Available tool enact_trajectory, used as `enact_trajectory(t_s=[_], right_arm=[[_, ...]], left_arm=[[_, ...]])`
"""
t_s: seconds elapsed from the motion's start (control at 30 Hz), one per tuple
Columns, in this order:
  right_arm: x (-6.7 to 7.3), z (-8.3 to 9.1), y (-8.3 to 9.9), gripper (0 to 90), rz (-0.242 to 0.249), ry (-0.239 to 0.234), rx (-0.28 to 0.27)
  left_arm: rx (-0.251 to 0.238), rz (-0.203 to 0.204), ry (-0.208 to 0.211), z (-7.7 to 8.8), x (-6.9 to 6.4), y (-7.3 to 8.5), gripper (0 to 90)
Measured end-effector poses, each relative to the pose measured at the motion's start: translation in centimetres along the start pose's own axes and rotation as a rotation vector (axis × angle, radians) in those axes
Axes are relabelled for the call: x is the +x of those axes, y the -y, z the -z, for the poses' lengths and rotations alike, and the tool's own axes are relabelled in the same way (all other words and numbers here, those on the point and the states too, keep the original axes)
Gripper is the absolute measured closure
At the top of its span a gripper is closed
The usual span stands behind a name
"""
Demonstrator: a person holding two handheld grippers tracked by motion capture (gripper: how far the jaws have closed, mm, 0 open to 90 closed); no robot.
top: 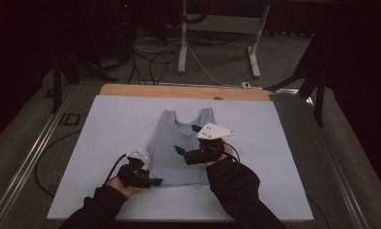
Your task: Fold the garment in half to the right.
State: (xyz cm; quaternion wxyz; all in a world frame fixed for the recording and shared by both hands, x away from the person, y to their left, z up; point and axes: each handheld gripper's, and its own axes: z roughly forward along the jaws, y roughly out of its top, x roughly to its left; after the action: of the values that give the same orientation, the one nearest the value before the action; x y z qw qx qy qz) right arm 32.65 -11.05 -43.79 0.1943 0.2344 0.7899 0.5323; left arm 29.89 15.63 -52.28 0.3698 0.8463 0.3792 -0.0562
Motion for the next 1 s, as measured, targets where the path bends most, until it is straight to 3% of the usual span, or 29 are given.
enact_trajectory(t_s=[0.43, 0.6, 0.67, 1.0], right_arm=[[0.1, -1.9, -0.4, 8.4, -0.004, -0.015, 0.01], [-0.3, -3.0, -0.5, 8.4, -0.019, -0.024, 0.031], [-0.7, -3.5, -0.5, 8.4, -0.003, -0.027, 0.039], [-2.4, -6.4, -0.7, 8.5, -0.019, -0.011, 0.079]], left_arm=[[0.025, -0.025, -0.014, -0.5, -0.7, 0.0, 84.3], [0.012, -0.003, -0.012, -0.1, -0.9, -0.2, 85.7], [0.007, 0.002, -0.009, 0.0, -1.0, -0.2, 85.7], [-0.018, 0.0, 0.01, 0.1, -0.9, 0.0, 85.6]])
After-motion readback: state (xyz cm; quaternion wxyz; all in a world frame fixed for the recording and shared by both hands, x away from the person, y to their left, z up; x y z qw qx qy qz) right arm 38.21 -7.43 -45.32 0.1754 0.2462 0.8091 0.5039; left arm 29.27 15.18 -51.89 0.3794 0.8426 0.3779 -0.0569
